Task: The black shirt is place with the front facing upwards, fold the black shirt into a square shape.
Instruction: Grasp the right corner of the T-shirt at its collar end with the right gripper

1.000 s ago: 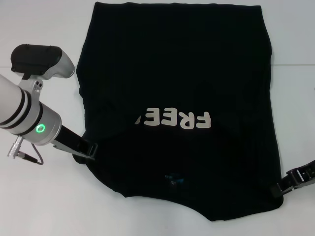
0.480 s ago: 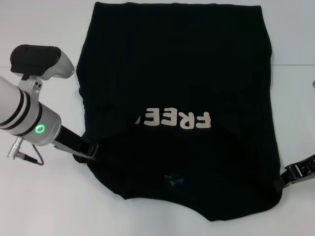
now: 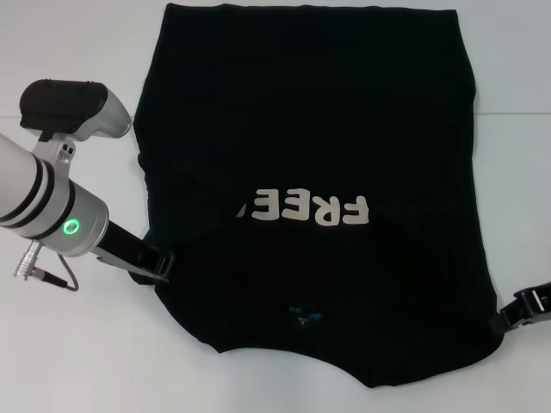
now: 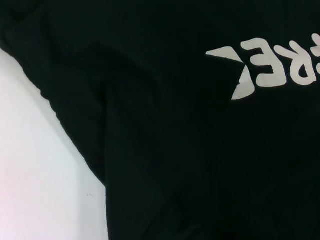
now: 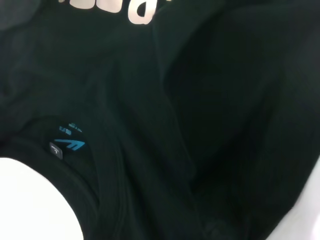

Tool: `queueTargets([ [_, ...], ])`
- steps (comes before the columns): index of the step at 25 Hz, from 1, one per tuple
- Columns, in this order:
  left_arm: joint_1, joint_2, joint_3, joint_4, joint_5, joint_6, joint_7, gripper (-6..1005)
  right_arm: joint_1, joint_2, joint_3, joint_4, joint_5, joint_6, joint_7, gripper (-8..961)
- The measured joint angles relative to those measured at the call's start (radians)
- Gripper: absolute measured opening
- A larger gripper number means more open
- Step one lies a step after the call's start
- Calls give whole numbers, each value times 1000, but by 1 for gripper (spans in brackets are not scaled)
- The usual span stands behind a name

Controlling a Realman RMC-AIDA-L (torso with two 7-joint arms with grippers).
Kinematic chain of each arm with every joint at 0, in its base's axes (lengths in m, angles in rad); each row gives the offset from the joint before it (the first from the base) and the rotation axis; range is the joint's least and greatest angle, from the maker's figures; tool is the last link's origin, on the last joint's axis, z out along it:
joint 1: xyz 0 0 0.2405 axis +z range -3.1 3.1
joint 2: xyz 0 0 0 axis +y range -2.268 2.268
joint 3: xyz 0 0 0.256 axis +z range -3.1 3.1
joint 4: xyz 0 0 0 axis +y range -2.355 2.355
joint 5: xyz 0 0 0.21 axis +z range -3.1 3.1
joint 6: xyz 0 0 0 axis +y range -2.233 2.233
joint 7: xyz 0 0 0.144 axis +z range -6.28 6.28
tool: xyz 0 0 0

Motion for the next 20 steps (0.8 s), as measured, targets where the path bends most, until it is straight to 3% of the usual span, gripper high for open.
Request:
queueTargets([
  [4,0,0,0,0,-1,0,5,51,-23,-1,37,1,0,-9,8,85],
  [8,0,0,0,-2,-17,-3,19,51,-61,-2,151,1,26,-36,-3,101],
  [14,1,0,0,-6,-21,-3,34,51,-148,-29,225,24,165,-49,-26,371],
  [20,2,0,0,-6,-22,-6,38,52,-158,-64,240,133,171,0,-32,611],
])
